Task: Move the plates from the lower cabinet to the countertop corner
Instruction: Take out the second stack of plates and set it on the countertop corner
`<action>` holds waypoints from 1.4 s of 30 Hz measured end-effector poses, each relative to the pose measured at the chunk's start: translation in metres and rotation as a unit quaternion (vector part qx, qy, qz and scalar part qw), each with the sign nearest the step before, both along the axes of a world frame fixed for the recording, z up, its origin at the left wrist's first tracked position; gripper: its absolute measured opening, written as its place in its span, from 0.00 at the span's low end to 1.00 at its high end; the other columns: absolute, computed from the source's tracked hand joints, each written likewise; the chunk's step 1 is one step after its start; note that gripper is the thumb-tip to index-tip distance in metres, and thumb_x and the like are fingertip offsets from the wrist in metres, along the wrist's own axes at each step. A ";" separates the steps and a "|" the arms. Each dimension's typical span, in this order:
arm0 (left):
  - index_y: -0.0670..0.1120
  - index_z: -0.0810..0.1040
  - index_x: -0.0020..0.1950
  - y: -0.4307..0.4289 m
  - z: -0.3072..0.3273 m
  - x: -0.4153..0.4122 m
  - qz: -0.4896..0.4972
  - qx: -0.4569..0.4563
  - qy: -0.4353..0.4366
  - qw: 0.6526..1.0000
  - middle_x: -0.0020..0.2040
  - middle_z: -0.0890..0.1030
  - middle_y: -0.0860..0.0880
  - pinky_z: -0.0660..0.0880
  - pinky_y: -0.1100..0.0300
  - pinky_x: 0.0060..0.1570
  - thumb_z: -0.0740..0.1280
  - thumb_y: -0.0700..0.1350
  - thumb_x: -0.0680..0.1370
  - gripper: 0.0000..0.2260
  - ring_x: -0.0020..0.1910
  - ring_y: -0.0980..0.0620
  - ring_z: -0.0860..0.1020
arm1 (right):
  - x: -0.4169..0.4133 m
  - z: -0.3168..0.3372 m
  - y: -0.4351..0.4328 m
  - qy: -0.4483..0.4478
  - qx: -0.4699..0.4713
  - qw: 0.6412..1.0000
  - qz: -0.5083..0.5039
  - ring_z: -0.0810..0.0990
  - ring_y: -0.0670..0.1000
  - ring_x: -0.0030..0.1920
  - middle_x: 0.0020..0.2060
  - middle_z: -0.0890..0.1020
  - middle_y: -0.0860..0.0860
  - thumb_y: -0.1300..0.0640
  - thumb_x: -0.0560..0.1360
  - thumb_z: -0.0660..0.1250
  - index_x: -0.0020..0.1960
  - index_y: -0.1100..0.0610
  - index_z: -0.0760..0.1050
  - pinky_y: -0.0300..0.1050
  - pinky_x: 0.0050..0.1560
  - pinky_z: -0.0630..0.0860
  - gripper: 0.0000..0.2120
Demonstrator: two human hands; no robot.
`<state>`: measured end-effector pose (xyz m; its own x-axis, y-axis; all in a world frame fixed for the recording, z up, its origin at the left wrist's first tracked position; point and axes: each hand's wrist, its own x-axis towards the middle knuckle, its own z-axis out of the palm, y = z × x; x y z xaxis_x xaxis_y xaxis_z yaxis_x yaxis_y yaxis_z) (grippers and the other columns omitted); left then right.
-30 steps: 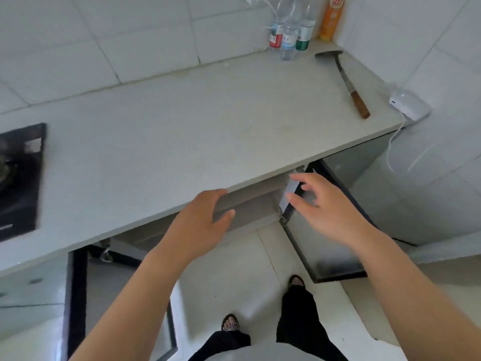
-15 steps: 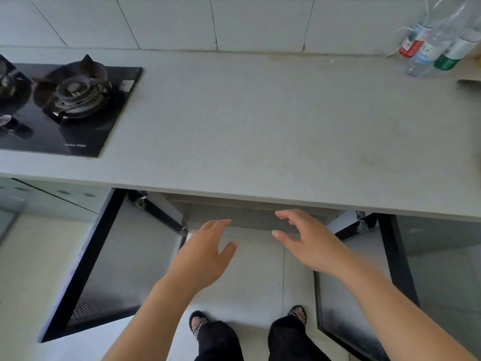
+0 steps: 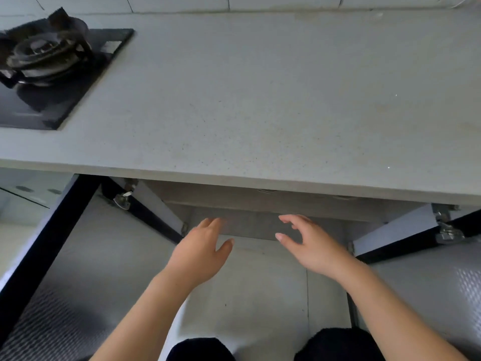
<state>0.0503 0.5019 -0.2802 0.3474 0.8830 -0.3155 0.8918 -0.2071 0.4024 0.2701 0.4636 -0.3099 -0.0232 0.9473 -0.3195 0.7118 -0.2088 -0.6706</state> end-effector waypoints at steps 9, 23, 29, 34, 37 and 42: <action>0.51 0.63 0.72 0.068 -0.174 0.031 -0.051 0.113 -0.043 0.991 0.69 0.69 0.48 0.71 0.57 0.53 0.62 0.52 0.78 0.23 0.57 0.45 0.76 | 0.016 -0.168 0.064 -0.047 0.131 0.990 -0.008 0.71 0.48 0.65 0.65 0.73 0.49 0.48 0.76 0.64 0.67 0.54 0.69 0.33 0.59 0.64 0.22; 0.45 0.68 0.70 0.129 -0.295 0.042 -0.035 0.225 -0.121 0.966 0.68 0.71 0.43 0.64 0.61 0.63 0.64 0.48 0.77 0.22 0.66 0.45 0.70 | 0.042 -0.252 0.124 -0.077 0.284 0.955 -0.041 0.73 0.50 0.63 0.64 0.75 0.52 0.48 0.75 0.65 0.65 0.55 0.71 0.35 0.55 0.64 0.21; 0.47 0.70 0.67 0.147 -0.302 0.049 0.020 0.227 -0.206 0.952 0.66 0.73 0.45 0.64 0.63 0.60 0.64 0.48 0.77 0.19 0.66 0.48 0.70 | 0.060 -0.259 0.126 -0.080 0.331 0.931 -0.135 0.71 0.51 0.65 0.65 0.74 0.52 0.50 0.75 0.65 0.66 0.55 0.70 0.32 0.56 0.61 0.21; 0.46 0.70 0.67 0.162 -0.309 0.064 0.073 0.217 -0.292 0.928 0.66 0.73 0.45 0.65 0.64 0.59 0.63 0.46 0.78 0.18 0.66 0.51 0.70 | 0.067 -0.272 0.138 -0.057 0.322 0.921 -0.211 0.72 0.54 0.64 0.64 0.74 0.54 0.49 0.75 0.65 0.66 0.56 0.70 0.38 0.56 0.65 0.21; 0.46 0.70 0.67 0.173 -0.312 0.072 0.104 0.212 -0.315 0.919 0.66 0.73 0.46 0.64 0.66 0.57 0.63 0.47 0.78 0.18 0.66 0.50 0.70 | 0.070 -0.274 0.150 -0.060 0.308 0.922 -0.226 0.72 0.55 0.64 0.65 0.74 0.55 0.48 0.75 0.64 0.67 0.57 0.69 0.41 0.58 0.67 0.24; 0.44 0.70 0.67 0.195 -0.309 0.081 0.155 0.199 -0.339 0.906 0.67 0.73 0.44 0.67 0.58 0.64 0.63 0.48 0.78 0.19 0.66 0.47 0.70 | 0.077 -0.265 0.166 -0.042 0.306 0.921 -0.237 0.72 0.56 0.64 0.64 0.75 0.56 0.50 0.76 0.64 0.66 0.59 0.69 0.38 0.55 0.66 0.22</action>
